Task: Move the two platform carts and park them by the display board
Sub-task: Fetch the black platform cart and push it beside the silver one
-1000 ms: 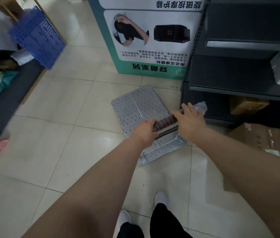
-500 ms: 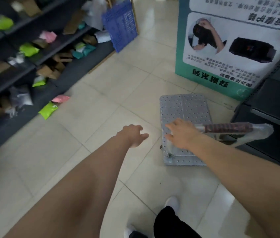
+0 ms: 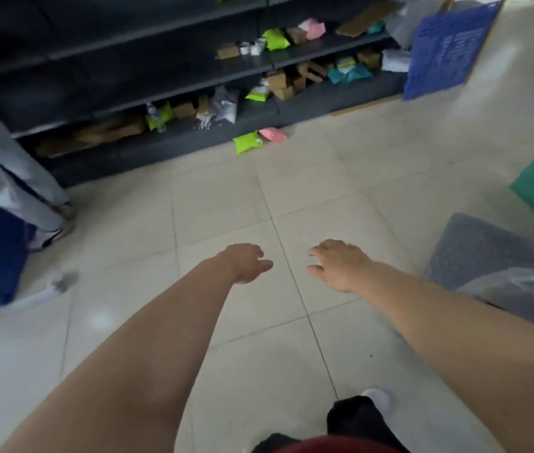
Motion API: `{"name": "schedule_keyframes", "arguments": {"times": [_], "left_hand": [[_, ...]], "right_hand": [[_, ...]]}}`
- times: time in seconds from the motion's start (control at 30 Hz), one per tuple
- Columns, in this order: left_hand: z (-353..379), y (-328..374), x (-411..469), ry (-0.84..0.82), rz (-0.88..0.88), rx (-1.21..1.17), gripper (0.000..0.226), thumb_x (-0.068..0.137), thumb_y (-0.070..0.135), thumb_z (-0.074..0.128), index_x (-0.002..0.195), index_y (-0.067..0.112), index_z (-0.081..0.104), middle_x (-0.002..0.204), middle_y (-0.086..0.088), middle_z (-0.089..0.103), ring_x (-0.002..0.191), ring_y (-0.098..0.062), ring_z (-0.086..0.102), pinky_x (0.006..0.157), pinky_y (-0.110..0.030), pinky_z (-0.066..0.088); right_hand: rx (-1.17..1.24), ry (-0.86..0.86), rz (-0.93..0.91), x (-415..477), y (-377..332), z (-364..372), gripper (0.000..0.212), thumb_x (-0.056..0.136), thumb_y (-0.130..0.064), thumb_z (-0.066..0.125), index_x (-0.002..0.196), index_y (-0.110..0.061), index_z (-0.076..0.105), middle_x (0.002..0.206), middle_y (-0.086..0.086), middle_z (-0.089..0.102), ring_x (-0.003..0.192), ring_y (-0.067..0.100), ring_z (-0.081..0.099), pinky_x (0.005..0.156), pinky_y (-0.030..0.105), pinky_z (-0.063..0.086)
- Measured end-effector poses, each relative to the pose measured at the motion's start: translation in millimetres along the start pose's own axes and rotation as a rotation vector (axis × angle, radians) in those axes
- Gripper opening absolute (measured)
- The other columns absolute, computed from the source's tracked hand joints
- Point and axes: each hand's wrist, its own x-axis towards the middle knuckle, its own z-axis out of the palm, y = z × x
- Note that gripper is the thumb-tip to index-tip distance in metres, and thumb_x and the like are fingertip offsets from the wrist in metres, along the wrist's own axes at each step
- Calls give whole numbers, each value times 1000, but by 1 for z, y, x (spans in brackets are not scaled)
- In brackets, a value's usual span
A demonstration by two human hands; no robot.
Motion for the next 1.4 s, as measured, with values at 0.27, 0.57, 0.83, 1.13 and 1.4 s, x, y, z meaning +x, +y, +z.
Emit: {"name": "schedule_keyframes", "arguments": {"times": [0.27, 0.57, 0.83, 1.13, 1.4], "left_hand": [[48, -204, -100, 28, -223, -146, 58, 96, 48, 43, 146, 19, 37, 150, -7, 41, 138, -28, 36, 114, -40, 30], [107, -374, -209, 113, -578, -482, 59, 96, 47, 43, 146, 16, 37, 149, -10, 41, 137, -30, 36, 111, -39, 31], [133, -481, -273, 154, -887, -732, 57, 98, 45, 42, 146, 16, 36, 151, -9, 37, 138, -28, 35, 111, -39, 28], [113, -573, -325, 321, -1174, -876, 54, 97, 49, 40, 143, 21, 39, 146, -5, 45, 131, -27, 43, 103, -37, 35], [145, -663, -373, 339, -1285, -952, 54, 97, 48, 41, 143, 19, 38, 146, -7, 45, 131, -28, 43, 105, -38, 37]], "right_hand": [[-118, -43, -257, 16, -194, 36, 54, 96, -46, 35, 144, -22, 34, 151, 4, 34, 136, 24, 32, 109, 41, 27], [-352, -121, -617, 45, -416, 57, 52, 95, -47, 37, 140, -21, 40, 146, 5, 40, 134, 26, 36, 107, 43, 33], [-486, -210, -935, 87, -584, 78, 54, 96, -49, 35, 143, -23, 37, 149, 3, 37, 136, 24, 34, 108, 41, 32], [-625, -261, -1186, 111, -750, 77, 54, 95, -51, 36, 142, -24, 36, 146, 3, 39, 134, 25, 35, 106, 45, 31], [-680, -286, -1301, 109, -876, 113, 54, 94, -51, 37, 142, -25, 37, 147, 3, 39, 133, 26, 37, 102, 45, 34]]}}
